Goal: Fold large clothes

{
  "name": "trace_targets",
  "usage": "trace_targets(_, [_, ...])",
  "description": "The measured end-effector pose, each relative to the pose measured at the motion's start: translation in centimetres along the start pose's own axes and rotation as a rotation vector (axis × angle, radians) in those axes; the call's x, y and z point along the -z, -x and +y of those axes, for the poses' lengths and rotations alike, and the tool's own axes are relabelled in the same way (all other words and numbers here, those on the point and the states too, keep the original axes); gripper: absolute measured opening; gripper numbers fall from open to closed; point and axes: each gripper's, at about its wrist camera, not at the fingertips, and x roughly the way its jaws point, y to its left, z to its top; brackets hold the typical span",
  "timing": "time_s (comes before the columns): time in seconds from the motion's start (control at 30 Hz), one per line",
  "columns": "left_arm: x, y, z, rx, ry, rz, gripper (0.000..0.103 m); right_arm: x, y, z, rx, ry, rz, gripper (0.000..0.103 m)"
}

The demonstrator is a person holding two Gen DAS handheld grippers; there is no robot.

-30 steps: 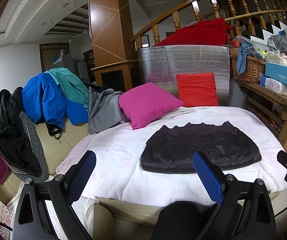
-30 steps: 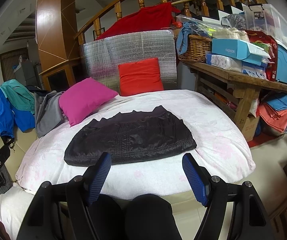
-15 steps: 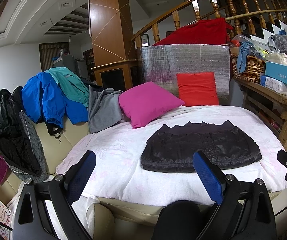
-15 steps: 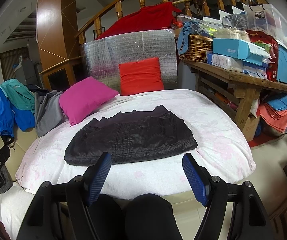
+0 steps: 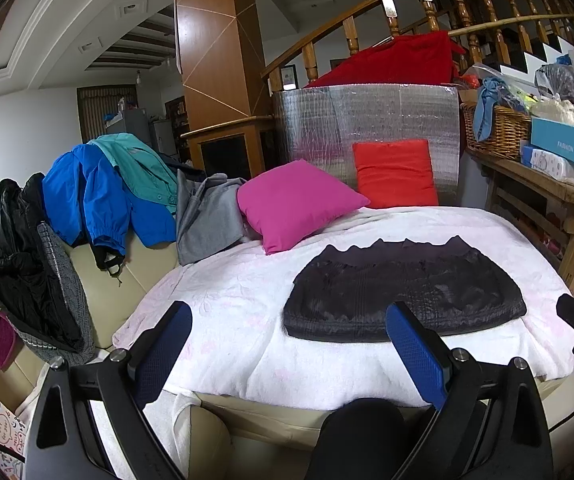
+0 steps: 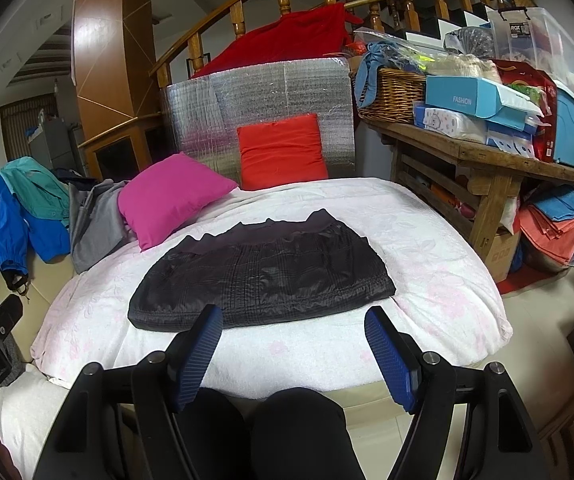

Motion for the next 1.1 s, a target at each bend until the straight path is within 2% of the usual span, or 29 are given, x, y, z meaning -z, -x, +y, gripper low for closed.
trace_targets(0.6, [-2.0, -2.3, 0.0, -0.022, 0.002, 0.015, 0.098, -2.5, -2.7, 0.9, -0.003, 0.020, 0.019, 0.077])
trace_targets(1.1, [-3.4, -5.6, -0.6, -0.024, -0.008, 0.061, 0.098, -3.5, -6.8, 1.7, -0.004, 0.035, 0.087, 0.077])
